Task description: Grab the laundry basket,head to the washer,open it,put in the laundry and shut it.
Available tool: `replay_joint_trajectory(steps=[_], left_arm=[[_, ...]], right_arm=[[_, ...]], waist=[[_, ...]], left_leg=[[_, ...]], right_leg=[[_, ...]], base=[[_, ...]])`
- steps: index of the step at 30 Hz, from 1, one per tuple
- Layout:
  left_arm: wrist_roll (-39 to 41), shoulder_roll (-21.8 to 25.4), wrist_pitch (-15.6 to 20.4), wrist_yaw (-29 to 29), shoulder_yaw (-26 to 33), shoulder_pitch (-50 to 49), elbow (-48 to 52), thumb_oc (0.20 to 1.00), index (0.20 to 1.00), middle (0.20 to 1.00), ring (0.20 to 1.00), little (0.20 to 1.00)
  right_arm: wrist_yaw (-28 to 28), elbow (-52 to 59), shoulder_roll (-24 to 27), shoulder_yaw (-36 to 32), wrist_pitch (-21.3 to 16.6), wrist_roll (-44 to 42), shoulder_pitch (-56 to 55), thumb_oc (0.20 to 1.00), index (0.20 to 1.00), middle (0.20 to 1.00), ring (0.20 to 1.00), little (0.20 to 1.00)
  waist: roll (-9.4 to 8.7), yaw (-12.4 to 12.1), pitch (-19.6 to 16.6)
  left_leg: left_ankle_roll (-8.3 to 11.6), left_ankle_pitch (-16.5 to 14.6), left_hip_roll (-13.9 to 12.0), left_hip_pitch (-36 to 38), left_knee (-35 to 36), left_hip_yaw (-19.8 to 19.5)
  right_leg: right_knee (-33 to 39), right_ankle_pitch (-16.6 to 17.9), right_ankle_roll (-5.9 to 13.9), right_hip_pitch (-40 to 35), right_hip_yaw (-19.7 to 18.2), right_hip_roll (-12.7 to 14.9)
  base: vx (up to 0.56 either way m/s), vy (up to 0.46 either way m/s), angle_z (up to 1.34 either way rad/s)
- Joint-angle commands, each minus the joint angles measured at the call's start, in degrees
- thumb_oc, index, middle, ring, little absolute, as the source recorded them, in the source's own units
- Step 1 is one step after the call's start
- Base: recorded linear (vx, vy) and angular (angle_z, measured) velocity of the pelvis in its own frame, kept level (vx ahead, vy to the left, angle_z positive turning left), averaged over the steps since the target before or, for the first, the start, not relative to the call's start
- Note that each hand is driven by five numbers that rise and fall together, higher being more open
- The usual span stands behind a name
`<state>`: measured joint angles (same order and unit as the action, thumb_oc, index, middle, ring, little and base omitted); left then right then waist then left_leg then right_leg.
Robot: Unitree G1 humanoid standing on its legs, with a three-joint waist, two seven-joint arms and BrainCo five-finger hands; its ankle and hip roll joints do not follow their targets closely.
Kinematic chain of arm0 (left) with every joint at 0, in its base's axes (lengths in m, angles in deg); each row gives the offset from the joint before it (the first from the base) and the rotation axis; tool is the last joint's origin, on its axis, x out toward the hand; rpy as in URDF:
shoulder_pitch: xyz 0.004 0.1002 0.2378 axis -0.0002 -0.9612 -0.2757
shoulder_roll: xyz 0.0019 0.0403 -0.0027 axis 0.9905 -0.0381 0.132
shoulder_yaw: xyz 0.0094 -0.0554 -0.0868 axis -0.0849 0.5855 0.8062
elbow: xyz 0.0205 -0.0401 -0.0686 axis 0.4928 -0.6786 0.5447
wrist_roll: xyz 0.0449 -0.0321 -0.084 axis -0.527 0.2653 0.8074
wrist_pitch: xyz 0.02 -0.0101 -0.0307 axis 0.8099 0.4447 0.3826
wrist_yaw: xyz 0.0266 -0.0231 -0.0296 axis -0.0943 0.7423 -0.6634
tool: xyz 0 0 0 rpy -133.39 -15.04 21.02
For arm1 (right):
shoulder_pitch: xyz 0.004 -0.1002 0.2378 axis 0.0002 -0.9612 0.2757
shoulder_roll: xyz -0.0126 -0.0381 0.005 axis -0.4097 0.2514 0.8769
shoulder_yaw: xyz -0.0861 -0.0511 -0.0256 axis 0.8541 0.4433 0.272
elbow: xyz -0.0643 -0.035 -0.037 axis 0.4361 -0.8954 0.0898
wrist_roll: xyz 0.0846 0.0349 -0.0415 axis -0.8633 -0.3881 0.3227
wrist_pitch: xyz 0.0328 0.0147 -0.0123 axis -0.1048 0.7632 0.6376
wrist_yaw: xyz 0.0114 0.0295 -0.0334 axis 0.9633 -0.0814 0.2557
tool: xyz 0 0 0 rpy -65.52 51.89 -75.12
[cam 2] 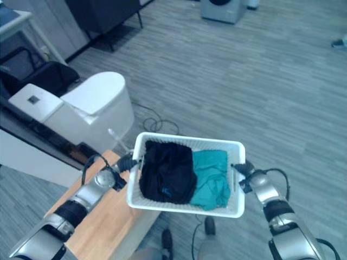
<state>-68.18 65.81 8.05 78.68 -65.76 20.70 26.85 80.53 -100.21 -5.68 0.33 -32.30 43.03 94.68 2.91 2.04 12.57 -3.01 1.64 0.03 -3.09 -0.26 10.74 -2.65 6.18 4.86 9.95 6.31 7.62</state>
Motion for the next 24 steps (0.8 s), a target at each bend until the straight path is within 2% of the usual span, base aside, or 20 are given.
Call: replay_joint_trajectory(steps=[1, 3, 6, 10, 11, 12, 13, 14, 16, 17, 18, 20, 21, 24], left_arm=[[2.33, 3.06, 3.97, 0.69, 3.20, 0.33, -0.31, 0.200, 0.200, 0.200, 0.200, 0.200], [3.23, 2.75, 4.21, 0.58, 3.22, 0.52, -0.52, 0.200, 0.200, 0.200, 0.200, 0.200], [4.04, 2.06, 4.39, 1.44, 3.10, 2.15, -2.67, 0.200, 0.200, 0.200, 0.200, 0.200], [4.06, 2.07, 4.39, 1.44, 3.08, 2.20, -2.70, 0.200, 0.200, 0.200, 0.200, 0.200], [4.22, 1.93, 4.27, 2.39, 3.19, 3.24, -3.09, 0.200, 0.200, 0.200, 0.200, 0.200], [5.40, 0.89, 4.38, 3.21, 4.24, 3.48, -3.89, 0.200, 0.200, 0.200, 0.200, 0.200], [5.40, 0.88, 4.39, 3.21, 4.27, 3.47, -3.89, 0.200, 0.200, 0.200, 0.200, 0.200], [5.77, 0.45, 4.39, 3.49, 4.83, 3.22, -4.39, 0.200, 0.200, 0.200, 0.200, 0.200], [5.60, 0.38, 4.47, 3.21, 5.17, 2.67, -4.96, 0.200, 0.200, 0.200, 0.200, 0.200], [5.50, 0.72, 4.41, 3.13, 5.27, 2.78, -4.68, 0.200, 0.200, 0.200, 0.200, 0.200], [5.50, 0.73, 4.38, 3.12, 5.25, 2.76, -4.65, 0.200, 0.200, 0.200, 0.200, 0.200], [5.65, 0.74, 4.51, 3.20, 3.87, 4.08, -5.74, 0.200, 0.200, 0.200, 0.200, 0.200], [5.67, 0.91, 4.54, 3.40, 3.00, 5.10, -6.27, 0.200, 0.200, 0.200, 0.200, 0.200], [6.23, 1.27, 4.73, 3.58, 1.49, 7.25, -8.06, 0.200, 0.200, 0.200, 0.200, 0.200]], right_arm=[[1.86, -0.43, 1.14, -1.21, -4.32, -2.77, 5.72, 0.200, 0.200, 0.200, 0.200, 0.200], [1.21, -2.05, -0.43, 0.04, -4.41, -3.66, 6.89, 0.200, 0.200, 0.200, 0.200, 0.200], [0.61, -2.31, -1.15, 0.47, -4.75, -5.82, 7.06, 0.200, 0.200, 0.200, 0.200, 0.200], [0.59, -2.28, -1.15, 0.45, -4.73, -5.83, 7.06, 0.200, 0.200, 0.200, 0.200, 0.200], [-0.37, -1.11, -1.98, 1.07, -5.11, -6.85, 7.08, 0.200, 0.200, 0.200, 0.200, 0.200], [-0.63, -0.31, -2.78, 2.07, -5.51, -7.45, 7.05, 0.200, 0.200, 0.200, 0.200, 0.200], [-0.64, -0.27, -2.77, 2.10, -5.48, -7.45, 7.05, 0.200, 0.200, 0.200, 0.200, 0.200], [-0.10, -0.11, -3.12, 3.02, -5.21, -7.44, 8.02, 0.200, 0.200, 0.200, 0.200, 0.200], [0.41, -1.31, -3.76, 3.96, -5.11, -6.95, 8.90, 0.200, 0.200, 0.200, 0.200, 0.200], [0.54, -1.99, -3.86, 4.03, -5.10, -6.82, 9.13, 0.200, 0.200, 0.200, 0.200, 0.200], [0.56, -2.04, -3.87, 4.02, -5.14, -6.82, 9.13, 0.200, 0.200, 0.200, 0.200, 0.200], [0.29, -6.51, -4.93, 4.77, -5.47, -7.17, 11.06, 0.200, 0.200, 0.200, 0.200, 0.200], [0.05, -8.30, -5.18, 5.26, -5.59, -7.22, 12.20, 0.200, 0.200, 0.200, 0.200, 0.200], [0.00, -11.39, -5.86, 5.97, -5.88, -7.62, 14.14, 0.200, 0.200, 0.200, 0.200, 0.200]], waist=[[-2.33, -3.77, -4.31], [-3.16, -4.99, -5.30], [-4.02, -4.40, -4.66], [-3.99, -4.30, -4.61], [-4.76, -4.15, -3.29], [-5.05, -4.98, -0.88], [-4.94, -4.93, -0.88], [-4.50, -6.23, -0.40], [-3.54, -8.84, -0.68], [-3.19, -9.81, -1.13], [-3.27, -9.87, -1.10], [-1.99, -12.08, -1.99], [-1.77, -12.57, -2.34], [-2.35, -13.31, -2.26]], left_leg=[[1.47, -6.82, -0.41, -1.44, -5.31, -2.62], [2.28, -5.92, -1.61, -2.43, -5.40, -1.58], [4.61, -3.95, -4.91, -3.48, -6.32, -1.94], [4.68, -3.95, -4.97, -3.54, -6.41, -2.09], [6.11, -2.62, -8.26, -4.34, -10.02, -2.90], [6.28, 1.58, -9.50, -8.41, -20.09, -4.34], [6.25, 1.37, -9.59, -8.62, -20.47, -4.42], [5.72, -0.44, -6.20, -10.52, -23.08, -3.88], [4.83, -3.21, 0.39, -12.87, -20.94, -4.97], [4.78, -2.62, 2.08, -13.88, -18.99, -5.58], [4.73, -2.69, 2.17, -13.72, -18.89, -5.49], [4.88, 2.67, 5.32, -15.06, -9.74, -8.48], [4.57, 4.01, 5.87, -15.68, -7.69, -9.71], [4.37, 5.50, 6.86, -17.25, -5.59, -10.88]], right_leg=[[-7.62, -9.90, 2.87, -4.65, 2.60, 0.58], [-4.99, -10.57, 2.50, -6.02, 2.94, -0.03], [-3.85, -11.07, 1.13, -5.96, 2.44, -2.11], [-3.78, -11.05, 1.06, -6.05, 2.58, -2.18], [-3.24, -12.40, -0.60, -8.01, 3.31, -3.91], [-2.24, -11.72, -2.42, -9.64, 3.36, -5.34], [-2.17, -11.69, -2.41, -9.66, 3.40, -5.42], [-1.68, -11.93, -2.49, -10.54, 2.92, -5.47], [-1.83, -12.67, -2.21, -11.54, 1.08, -6.42], [-1.54, -12.88, -2.12, -12.07, 0.25, -7.32], [-1.53, -12.98, -2.07, -12.17, 0.19, -7.21], [-0.33, -14.25, -2.64, -15.22, -1.79, -10.78], [-0.06, -14.69, -2.85, -16.02, -2.66, -11.83], [-0.44, -16.24, -3.30, -17.53, -3.85, -12.86]], base=[[-0.11, -0.192, -1.24], [-0.08, -0.270, -1.16], [-0.04, -0.285, -0.11], [0.01, -0.101, -0.08], [0.00, -0.617, -0.05], [0.00, -0.614, 0.22], [0.00, -0.358, -0.02], [0.09, -0.056, -0.17], [0.19, -0.060, -0.52], [0.16, -0.036, -0.69], [0.18, -0.072, -0.94], [0.38, -0.131, -0.69], [0.43, -0.135, -0.35], [0.27, -0.069, -0.22]])
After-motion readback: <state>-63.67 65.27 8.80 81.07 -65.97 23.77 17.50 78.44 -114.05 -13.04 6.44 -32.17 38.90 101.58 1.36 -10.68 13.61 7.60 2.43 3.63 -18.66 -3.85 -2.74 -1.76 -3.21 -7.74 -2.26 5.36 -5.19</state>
